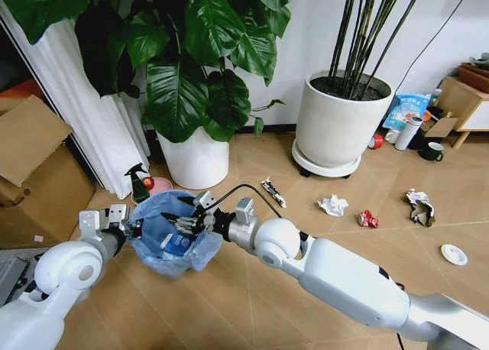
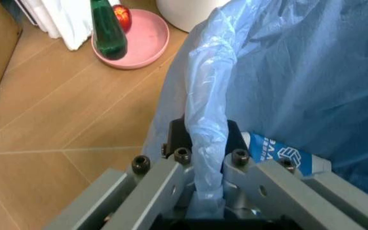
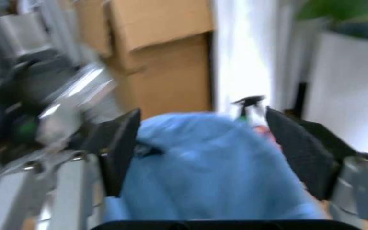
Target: Pick up the trash bin and place the garbage on the floor into it.
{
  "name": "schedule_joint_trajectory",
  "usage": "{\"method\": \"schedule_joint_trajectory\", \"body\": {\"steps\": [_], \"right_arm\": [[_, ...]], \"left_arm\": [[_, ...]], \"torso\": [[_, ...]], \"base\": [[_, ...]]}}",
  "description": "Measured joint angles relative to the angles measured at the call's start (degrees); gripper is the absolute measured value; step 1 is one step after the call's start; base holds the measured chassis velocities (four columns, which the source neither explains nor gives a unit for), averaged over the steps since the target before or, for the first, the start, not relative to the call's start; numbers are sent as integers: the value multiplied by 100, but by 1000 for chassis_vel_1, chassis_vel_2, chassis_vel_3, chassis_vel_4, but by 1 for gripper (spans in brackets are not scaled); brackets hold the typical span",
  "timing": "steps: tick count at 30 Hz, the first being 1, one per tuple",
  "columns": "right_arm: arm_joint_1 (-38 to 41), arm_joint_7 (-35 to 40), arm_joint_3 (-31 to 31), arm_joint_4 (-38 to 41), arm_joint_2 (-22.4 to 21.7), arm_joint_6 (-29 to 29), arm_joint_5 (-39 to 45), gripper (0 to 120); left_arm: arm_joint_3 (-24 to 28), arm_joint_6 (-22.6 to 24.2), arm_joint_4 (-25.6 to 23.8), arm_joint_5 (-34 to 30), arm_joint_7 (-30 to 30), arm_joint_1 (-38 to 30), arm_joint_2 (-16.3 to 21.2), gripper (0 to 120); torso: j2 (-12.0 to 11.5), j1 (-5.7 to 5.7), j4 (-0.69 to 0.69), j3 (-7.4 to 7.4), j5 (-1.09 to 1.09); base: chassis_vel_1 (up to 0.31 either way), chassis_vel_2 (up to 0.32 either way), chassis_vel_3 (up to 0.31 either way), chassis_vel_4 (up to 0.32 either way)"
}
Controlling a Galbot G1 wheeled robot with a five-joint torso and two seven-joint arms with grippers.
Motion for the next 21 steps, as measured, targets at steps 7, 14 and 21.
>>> {"method": "schedule_joint_trajectory", "body": {"steps": [7,14,21], "right_arm": [[-396,479,927,-18,-199,-209,-431,98],[-1180,551,1934,-57,-619,-275,-1008,100],[-2140,428,2877,-97,-797,-271,-1316,100]], "left_arm": [[-173,-3,-78,126,12,186,-81,0],[-260,-5,-143,241,44,345,-217,0],[-267,-30,-239,338,62,406,-328,0]], "torso": [[0,0,0,0,0],[0,0,-1,0,1],[0,-1,-2,0,1]], "base": [[0,0,0,0],[0,0,0,0],[0,0,0,0]]}}
